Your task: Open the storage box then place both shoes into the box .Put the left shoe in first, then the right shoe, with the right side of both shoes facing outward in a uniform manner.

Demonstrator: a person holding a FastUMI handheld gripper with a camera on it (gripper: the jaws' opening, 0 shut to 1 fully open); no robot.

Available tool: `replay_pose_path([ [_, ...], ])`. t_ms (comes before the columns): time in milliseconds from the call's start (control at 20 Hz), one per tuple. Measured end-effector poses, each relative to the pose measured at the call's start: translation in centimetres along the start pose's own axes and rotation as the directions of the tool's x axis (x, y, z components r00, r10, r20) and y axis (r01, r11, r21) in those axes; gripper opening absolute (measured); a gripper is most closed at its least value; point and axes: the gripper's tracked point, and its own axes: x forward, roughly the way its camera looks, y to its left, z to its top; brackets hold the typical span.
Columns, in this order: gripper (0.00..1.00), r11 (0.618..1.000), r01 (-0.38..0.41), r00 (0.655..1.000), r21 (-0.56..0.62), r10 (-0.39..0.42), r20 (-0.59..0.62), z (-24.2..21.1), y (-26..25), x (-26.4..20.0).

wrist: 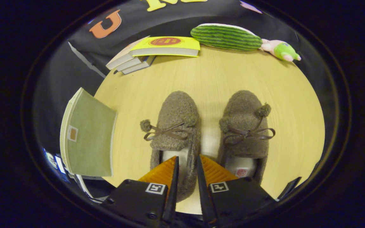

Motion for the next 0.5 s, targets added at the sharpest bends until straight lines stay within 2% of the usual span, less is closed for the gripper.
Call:
replay_pose_path([
  [250, 0.09, 0.996, -0.028, 0.999, 0.088, 0.029, -0.012, 0.1, -0.5, 0.8],
  [500, 0.06, 0.965, -0.148, 0.989, 0.217, 0.151, 0.005, -0.3, 1.6, -1.1],
])
